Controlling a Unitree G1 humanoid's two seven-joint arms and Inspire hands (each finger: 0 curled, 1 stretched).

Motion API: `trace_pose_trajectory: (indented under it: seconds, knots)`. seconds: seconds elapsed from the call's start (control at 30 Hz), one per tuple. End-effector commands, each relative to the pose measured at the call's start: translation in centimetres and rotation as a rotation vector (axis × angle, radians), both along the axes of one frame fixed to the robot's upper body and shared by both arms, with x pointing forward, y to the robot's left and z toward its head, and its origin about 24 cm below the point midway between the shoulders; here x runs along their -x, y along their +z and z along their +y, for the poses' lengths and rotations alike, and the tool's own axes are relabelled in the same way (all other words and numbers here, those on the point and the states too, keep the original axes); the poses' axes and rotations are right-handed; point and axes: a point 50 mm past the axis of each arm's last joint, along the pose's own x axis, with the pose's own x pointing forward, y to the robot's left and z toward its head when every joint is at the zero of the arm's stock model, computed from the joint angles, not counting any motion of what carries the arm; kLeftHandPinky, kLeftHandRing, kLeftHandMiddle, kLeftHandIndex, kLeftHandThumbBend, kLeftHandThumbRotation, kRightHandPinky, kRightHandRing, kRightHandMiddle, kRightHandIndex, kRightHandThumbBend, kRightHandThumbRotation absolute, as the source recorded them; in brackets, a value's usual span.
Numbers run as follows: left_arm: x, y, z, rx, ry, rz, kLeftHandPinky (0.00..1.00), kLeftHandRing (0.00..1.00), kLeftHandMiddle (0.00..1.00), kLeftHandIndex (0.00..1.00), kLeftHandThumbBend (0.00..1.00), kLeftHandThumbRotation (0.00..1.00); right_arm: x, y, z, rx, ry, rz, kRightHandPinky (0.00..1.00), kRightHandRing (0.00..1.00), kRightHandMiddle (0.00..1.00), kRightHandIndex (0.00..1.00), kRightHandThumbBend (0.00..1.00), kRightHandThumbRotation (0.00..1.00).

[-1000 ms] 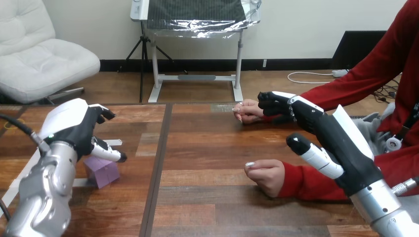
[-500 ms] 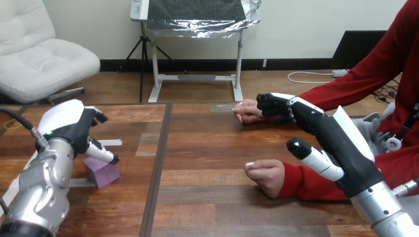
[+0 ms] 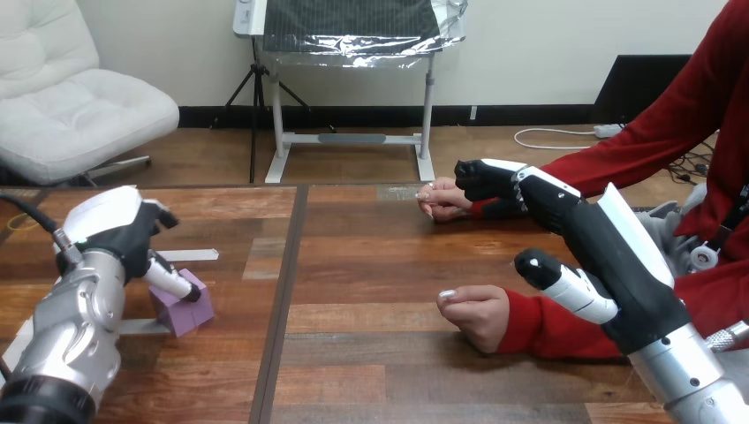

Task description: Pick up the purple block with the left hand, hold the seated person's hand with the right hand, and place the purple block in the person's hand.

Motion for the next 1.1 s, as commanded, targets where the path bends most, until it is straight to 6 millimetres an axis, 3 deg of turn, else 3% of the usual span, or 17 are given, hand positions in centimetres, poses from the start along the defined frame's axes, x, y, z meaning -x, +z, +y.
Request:
trace_pose_trajectory:
  seconds: [0.0, 1.07]
  knots:
    - [-2.09, 2.49, -0.65, -0.048, -0.021, -0.072, 0.68, 0.78, 0.81, 0.79, 0.93, 0.12, 0.04, 1.58, 0.59, -0.03, 0.02, -0.07, 0.73, 0.78, 0.79, 0.79, 0.97, 1.0]
    - [-2.88, 2.01, -0.7, -0.065, 0.018, 0.077, 0.66, 0.8, 0.81, 0.81, 0.88, 0.21, 0.35, 1.98, 0.62, -0.042, 0.031, -0.078, 0.72, 0.77, 0.79, 0.8, 0.97, 1.0]
